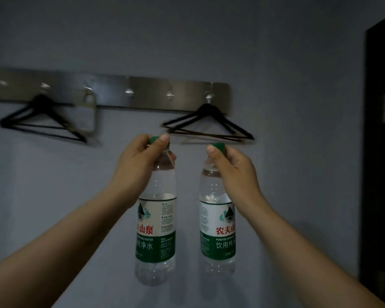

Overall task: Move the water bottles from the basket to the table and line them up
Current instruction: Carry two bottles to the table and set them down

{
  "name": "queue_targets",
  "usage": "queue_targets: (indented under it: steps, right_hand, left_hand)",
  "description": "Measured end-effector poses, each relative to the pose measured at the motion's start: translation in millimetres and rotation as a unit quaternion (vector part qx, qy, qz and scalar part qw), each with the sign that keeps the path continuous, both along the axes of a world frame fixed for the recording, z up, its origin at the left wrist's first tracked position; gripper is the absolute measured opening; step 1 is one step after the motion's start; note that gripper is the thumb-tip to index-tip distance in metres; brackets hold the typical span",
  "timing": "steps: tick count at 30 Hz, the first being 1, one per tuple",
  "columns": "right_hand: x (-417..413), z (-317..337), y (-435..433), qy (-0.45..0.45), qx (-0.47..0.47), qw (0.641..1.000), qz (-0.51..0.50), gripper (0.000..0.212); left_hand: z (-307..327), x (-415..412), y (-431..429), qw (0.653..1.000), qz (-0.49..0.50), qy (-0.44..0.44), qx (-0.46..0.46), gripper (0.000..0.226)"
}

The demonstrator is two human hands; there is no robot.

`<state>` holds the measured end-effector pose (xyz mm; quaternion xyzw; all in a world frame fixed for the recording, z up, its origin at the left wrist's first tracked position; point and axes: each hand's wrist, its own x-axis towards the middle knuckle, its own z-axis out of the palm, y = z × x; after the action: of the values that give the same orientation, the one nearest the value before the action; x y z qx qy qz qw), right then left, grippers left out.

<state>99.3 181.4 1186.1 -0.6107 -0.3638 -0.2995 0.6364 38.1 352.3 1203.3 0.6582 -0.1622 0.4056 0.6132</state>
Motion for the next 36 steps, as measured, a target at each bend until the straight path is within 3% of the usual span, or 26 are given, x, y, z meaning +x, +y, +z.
queue_targets:
  steps: [12, 19, 25, 36]
  right_hand:
    - [-72.5, 9.8, 228.2, -0.016, 0.003, 0.962, 0.272, 0.023]
    - [-151.6, 5.3, 357.5, 0.017, 0.016, 0.905, 0.425, 0.023]
    - [-215.1, -2.1, 447.2, 0.045, 0.018, 0.857, 0.514, 0.018]
    - [-283.5, -13.6, 592.6, 0.047, 0.001, 0.779, 0.625, 0.018]
  left_hand:
    - [3.8, -153.1, 175.0, 0.968, 0.251, -0.022, 0.010, 0.024]
    - [4.3, -256.8, 268.8, 0.933, 0.358, -0.014, 0.019, 0.020]
    - [-3.1, -327.5, 331.1, 0.905, 0.425, -0.005, 0.017, 0.033]
    - [-13.9, -397.9, 428.8, 0.837, 0.547, -0.002, 0.009, 0.030]
